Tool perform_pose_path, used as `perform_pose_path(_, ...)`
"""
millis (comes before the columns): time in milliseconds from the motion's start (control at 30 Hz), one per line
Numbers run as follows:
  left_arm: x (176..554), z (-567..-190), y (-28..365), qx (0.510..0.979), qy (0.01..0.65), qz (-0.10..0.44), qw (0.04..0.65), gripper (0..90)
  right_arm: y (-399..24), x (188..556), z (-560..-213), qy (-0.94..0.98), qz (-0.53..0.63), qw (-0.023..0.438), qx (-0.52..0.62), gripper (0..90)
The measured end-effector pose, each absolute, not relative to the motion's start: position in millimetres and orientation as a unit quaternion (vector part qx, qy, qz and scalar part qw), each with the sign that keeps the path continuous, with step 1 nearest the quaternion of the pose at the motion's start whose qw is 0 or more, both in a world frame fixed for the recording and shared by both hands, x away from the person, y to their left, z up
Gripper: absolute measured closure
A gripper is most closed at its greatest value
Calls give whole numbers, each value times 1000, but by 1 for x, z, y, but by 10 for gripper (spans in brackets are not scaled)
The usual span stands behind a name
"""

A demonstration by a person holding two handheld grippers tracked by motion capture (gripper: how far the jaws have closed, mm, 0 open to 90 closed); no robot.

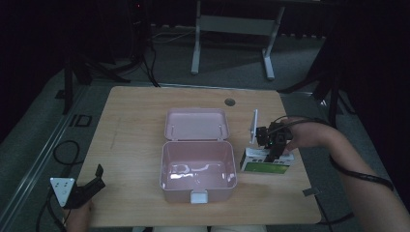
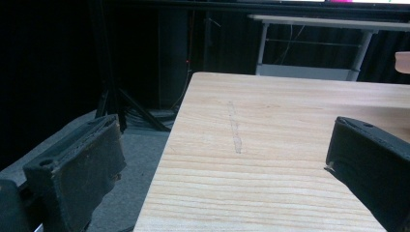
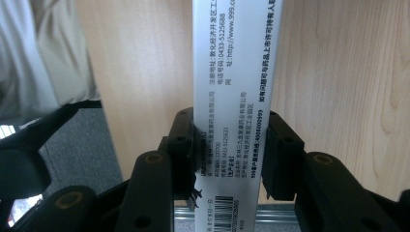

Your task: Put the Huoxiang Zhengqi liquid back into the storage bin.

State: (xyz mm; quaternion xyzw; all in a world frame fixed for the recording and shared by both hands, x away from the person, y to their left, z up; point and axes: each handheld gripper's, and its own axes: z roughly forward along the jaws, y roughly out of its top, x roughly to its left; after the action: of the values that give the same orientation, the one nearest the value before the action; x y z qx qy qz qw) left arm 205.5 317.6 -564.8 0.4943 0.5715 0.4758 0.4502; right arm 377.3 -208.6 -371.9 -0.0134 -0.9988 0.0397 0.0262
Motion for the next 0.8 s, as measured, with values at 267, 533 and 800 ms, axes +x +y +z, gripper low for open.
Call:
perform_pose_path(267, 206, -565, 317, 494, 572, 476, 449, 4, -204, 360, -334, -999, 39, 22, -11, 621)
perform_pose_path(533, 206, -565, 317, 495, 572, 476, 449, 4, -194, 350, -306, -999, 29, 20, -12, 620)
perform_pose_path(800, 206, -565, 317, 497, 572, 477, 446, 4, -176, 342, -285, -1000, 17, 19, -9, 620)
